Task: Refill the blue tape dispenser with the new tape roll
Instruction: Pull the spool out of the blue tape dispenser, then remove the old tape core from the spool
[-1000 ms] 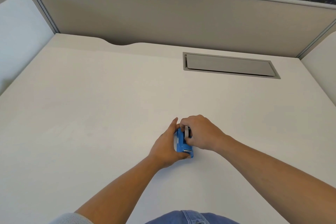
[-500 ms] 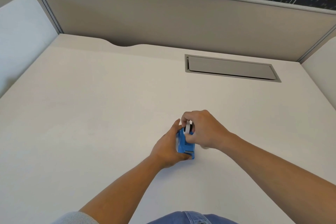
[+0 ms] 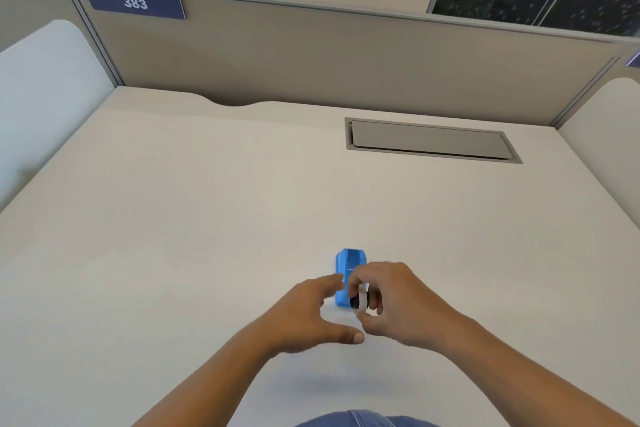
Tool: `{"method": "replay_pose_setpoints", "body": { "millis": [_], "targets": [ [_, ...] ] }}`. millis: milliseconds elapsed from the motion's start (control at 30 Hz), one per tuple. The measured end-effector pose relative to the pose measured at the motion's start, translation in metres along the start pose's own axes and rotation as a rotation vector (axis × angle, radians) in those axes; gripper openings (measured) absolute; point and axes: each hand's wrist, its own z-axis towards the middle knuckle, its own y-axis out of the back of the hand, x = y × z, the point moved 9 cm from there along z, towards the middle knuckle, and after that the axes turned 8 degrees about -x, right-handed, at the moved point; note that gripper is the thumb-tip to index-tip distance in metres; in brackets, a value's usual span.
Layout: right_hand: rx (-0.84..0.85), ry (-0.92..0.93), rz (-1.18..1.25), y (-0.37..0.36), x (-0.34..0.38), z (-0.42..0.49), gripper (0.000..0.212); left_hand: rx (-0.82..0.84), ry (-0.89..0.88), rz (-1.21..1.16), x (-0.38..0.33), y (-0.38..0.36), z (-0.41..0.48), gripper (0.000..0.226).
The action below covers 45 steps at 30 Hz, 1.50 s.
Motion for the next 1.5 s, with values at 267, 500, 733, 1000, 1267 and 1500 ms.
{"method": "replay_pose_setpoints", "body": {
  "millis": [267,500,733,1000,1267,1500],
  "targets": [
    [-0.036,0.046,0.112,0.008,0.029,-0.028,0.028,-0.259,0.125,-0.427,-0.018,-0.002,-0.048,0.017],
    [-0.141,-0.021,0.268,0.022,0.026,-0.051,0.048,-0.253,0.154,-0.573,-0.023,-0.005,-0.067,0.032],
    [-0.204,-0.193,0.669,0.017,0.02,-0.071,0.039,-0.256,0.099,-0.702,-0.037,-0.006,-0.082,0.028],
    [-0.289,-0.24,0.863,0.021,0.022,-0.086,0.035,-0.306,0.053,-0.76,-0.047,-0.004,-0.09,0.018],
    [-0.29,-0.218,0.868,0.026,0.026,-0.089,0.038,-0.35,0.064,-0.735,-0.045,0.002,-0.094,0.027],
    [-0.287,-0.216,0.871,0.027,0.029,-0.087,0.038,-0.37,0.092,-0.709,-0.042,0.005,-0.096,0.014]
  ]
}}
